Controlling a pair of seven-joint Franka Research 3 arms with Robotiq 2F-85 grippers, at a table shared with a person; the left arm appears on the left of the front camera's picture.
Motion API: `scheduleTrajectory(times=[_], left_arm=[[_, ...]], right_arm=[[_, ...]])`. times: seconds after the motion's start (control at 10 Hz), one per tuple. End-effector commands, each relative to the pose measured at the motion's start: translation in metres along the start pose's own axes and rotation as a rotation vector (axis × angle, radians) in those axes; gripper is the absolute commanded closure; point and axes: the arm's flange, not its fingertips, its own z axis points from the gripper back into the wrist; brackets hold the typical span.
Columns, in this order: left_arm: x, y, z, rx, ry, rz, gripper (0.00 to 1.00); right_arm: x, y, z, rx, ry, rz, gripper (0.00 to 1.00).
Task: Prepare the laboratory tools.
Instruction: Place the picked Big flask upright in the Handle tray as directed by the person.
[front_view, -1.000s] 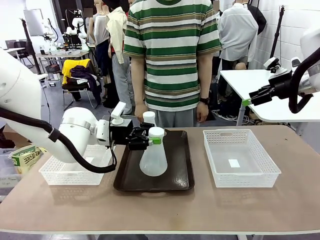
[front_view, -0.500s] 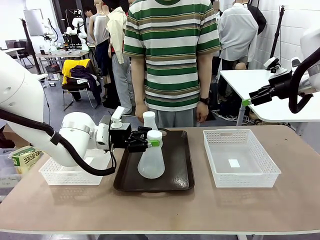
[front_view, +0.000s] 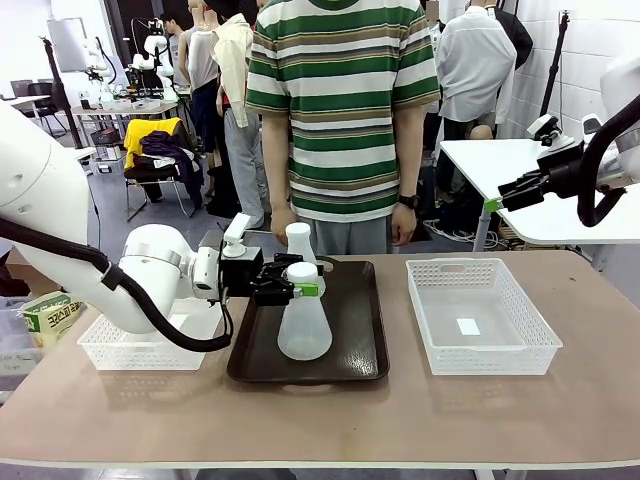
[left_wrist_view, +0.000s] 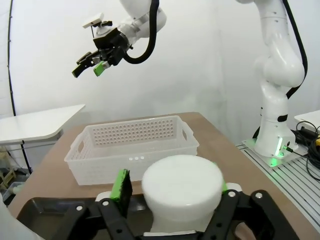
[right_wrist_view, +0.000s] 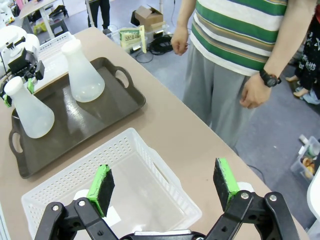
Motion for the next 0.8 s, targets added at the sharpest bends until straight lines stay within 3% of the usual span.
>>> scheduleTrajectory(times=[0.0, 0.7], left_arm=[[0.0092, -0.0001, -0.0013, -0.007, 0.036, 0.016, 0.00], [0.0106, -0.0080, -0.0009, -0.050, 0.112, 0.101, 0.00]], right_arm=[[-0.0012, 0.0013, 0.0010, 0.003, 0.012, -0.001, 0.00], [-0.0012, 0.0013, 0.0010, 0.003, 0.012, -0.001, 0.00]])
